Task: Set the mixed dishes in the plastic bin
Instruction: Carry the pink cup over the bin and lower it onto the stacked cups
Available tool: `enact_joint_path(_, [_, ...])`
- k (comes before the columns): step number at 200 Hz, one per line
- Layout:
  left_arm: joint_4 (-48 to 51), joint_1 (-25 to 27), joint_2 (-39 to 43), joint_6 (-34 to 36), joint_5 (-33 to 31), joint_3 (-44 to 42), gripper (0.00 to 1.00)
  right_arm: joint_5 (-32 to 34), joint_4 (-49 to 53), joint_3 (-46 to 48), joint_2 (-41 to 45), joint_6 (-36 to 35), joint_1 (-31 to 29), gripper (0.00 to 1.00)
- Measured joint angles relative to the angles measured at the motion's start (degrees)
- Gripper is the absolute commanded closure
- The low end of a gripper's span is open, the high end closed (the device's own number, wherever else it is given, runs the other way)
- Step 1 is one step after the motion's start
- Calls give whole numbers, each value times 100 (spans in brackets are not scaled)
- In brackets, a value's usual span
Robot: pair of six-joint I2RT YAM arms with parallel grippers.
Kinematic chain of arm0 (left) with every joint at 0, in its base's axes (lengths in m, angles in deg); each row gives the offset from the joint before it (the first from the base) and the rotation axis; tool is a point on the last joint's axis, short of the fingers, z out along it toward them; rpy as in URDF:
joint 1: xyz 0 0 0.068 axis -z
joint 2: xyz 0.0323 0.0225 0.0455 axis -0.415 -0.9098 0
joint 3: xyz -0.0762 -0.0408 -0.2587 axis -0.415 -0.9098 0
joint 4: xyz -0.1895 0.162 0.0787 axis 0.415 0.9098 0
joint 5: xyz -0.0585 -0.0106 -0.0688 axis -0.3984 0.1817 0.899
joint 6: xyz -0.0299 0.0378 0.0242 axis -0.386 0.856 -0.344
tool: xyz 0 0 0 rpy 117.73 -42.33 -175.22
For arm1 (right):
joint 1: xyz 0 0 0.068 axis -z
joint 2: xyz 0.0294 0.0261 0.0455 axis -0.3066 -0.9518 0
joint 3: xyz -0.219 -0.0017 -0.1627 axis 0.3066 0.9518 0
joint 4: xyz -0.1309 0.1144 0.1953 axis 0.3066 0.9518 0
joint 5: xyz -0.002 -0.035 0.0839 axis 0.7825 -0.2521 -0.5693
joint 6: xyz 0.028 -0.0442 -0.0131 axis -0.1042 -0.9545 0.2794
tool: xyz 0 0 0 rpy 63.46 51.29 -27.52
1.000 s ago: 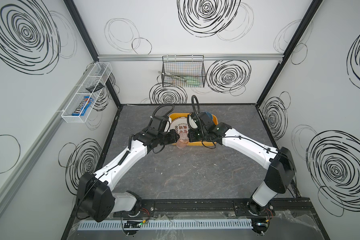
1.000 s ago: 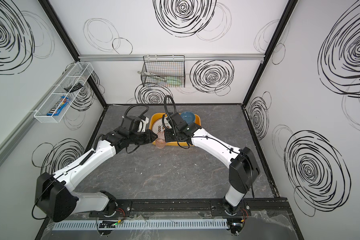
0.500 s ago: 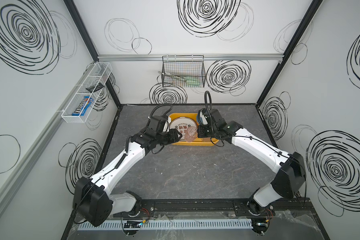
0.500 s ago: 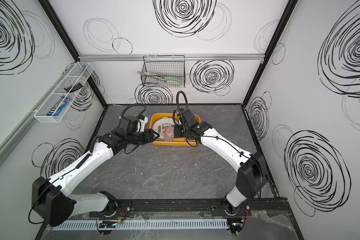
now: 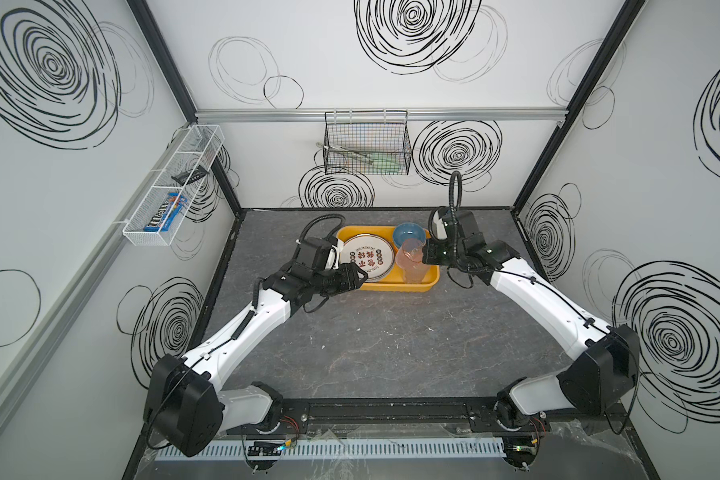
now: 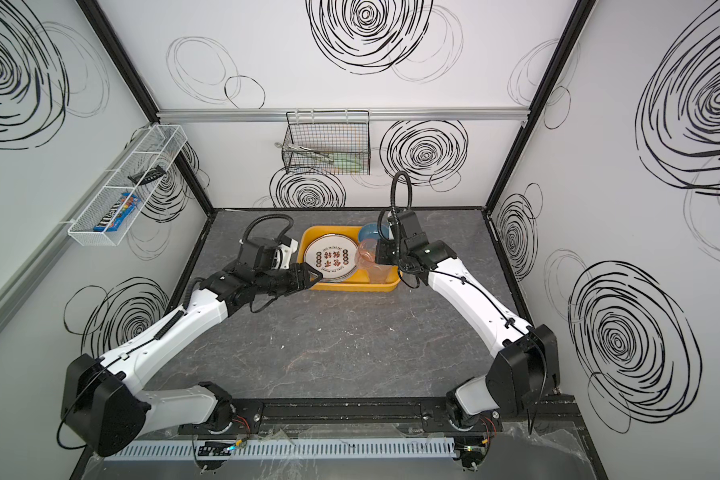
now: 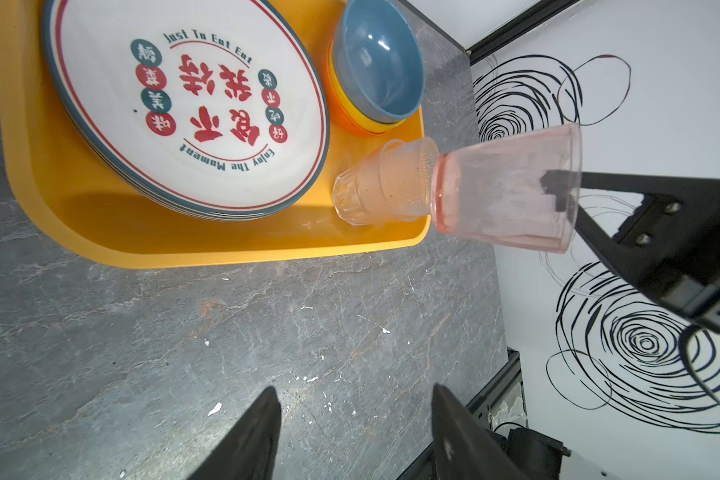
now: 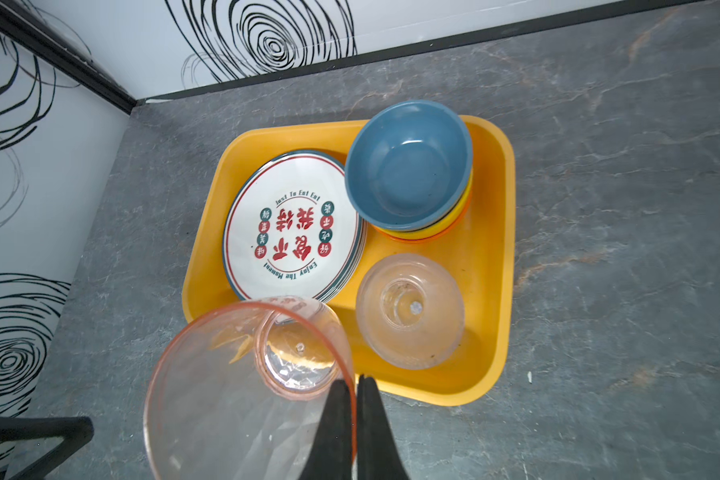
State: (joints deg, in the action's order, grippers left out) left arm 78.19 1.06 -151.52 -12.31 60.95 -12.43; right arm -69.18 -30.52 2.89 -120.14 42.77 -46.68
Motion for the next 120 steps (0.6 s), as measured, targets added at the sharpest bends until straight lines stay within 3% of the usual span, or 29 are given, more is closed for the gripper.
enact_joint_path(120, [-243, -13, 0, -85, 105, -216, 37, -120, -164, 341, 33, -55, 785, 100])
